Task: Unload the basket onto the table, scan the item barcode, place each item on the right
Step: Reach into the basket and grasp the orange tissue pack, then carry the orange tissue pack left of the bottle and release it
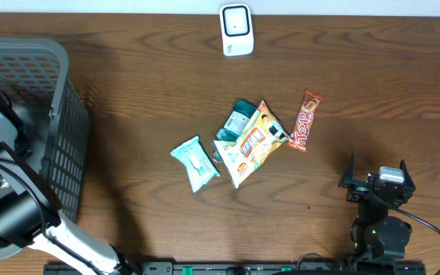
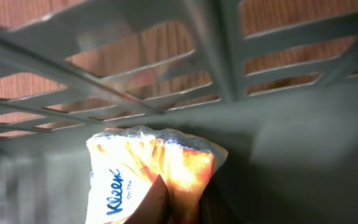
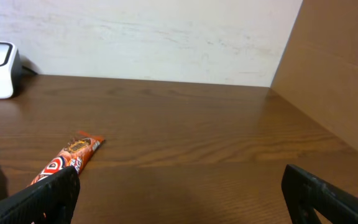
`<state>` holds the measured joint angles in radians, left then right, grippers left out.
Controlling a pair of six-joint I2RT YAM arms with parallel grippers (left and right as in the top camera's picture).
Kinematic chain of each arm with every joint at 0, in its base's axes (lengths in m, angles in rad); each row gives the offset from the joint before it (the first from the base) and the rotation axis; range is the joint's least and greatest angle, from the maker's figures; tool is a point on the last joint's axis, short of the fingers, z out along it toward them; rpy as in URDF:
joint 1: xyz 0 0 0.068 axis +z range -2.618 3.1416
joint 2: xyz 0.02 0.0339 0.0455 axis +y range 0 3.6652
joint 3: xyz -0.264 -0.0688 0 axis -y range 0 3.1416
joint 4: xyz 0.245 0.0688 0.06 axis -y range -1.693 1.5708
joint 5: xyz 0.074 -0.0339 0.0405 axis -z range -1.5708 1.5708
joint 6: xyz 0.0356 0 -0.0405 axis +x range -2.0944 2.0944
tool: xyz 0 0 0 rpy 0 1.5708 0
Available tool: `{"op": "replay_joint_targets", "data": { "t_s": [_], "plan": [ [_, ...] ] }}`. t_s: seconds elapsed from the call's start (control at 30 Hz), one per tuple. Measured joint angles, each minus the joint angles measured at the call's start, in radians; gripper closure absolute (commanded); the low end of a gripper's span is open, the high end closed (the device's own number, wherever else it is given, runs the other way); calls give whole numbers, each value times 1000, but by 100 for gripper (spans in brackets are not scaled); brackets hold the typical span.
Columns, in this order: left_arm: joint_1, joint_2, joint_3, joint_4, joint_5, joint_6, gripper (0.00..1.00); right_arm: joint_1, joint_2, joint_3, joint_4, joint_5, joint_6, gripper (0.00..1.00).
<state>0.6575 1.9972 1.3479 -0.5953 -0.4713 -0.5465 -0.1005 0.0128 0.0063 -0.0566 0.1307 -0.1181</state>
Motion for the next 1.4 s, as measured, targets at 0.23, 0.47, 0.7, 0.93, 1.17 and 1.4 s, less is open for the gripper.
{"op": "replay_joint_targets", "data": {
  "t_s": [0.23, 0.47, 0.7, 0.93, 1.17, 1.4],
  "plan": [
    [-5, 0, 0, -14, 3, 0, 93, 0, 0, 0, 0, 0, 0, 1],
    [-70, -12, 0, -24, 31, 1, 93, 0, 0, 0, 0, 0, 0, 1],
    [-166, -100, 0, -30, 111, 5, 93, 0, 0, 0, 0, 0, 0, 1],
    [-173, -413, 0, -30, 143, 5, 93, 0, 0, 0, 0, 0, 0, 1],
    [-192, -804, 2, 29, 430, -8, 93, 0, 0, 0, 0, 0, 0, 1],
    [-487, -981, 3, 59, 688, -30, 93, 0, 0, 0, 0, 0, 0, 1]
  ]
}}
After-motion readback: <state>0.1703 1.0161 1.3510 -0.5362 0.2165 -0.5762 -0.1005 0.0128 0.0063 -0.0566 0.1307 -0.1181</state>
